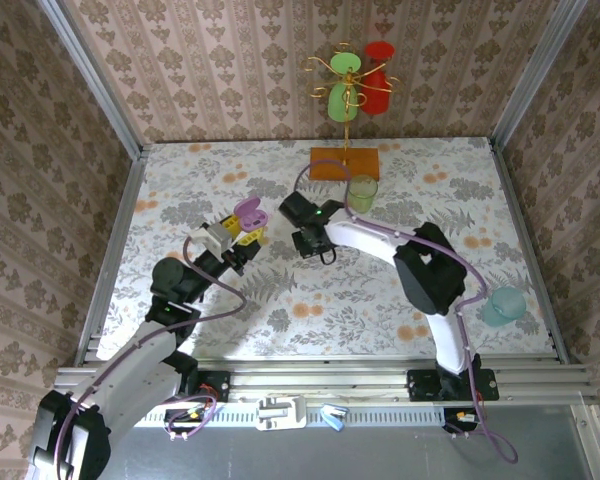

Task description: Insert wireless bluetooth earbuds into charging case

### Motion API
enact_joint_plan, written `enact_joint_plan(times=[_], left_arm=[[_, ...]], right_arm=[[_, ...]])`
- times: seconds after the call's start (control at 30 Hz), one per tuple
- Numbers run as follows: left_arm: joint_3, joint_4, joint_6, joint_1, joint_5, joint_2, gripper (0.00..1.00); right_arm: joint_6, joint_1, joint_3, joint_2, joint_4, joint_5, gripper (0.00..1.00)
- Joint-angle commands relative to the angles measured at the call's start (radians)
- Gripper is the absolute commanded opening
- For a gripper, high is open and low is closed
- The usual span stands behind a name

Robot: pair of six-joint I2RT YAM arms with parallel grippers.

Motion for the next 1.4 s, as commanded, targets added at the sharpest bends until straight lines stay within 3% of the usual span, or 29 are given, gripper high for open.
enact_joint_plan(times=[0.0,0.33,0.53,0.73,1.03,1.37], left_arm=[[0.012,0.022,0.022,0.006,0.008,0.013,0.15],[-0.008,0.113,0.023,0.006,0.043,0.135,0.15],[-0.002,0.161,0.033,0.006,0.11,0.222,0.15],[-0.001,0.262,0.035,0.005,0.205,0.345,0.15],[0.029,0.274,0.054,-0.009,0.286,0.423,0.15],[0.063,0.253,0.061,-0.025,0.451,0.47,0.15]], right_arm=[[0.144,-0.057,-0.105,-0.099,0.073,-0.192,0.19],[0.21,-0.202,-0.346,-0.274,0.164,-0.44,0.17],[0.234,-0.231,-0.409,-0.356,0.181,-0.494,0.13],[0.227,-0.232,-0.425,-0.467,0.188,-0.506,0.13],[0.254,-0.232,-0.42,-0.579,0.25,-0.655,0.14],[0.106,-0.168,-0.408,-0.682,0.373,-0.705,0.14]])
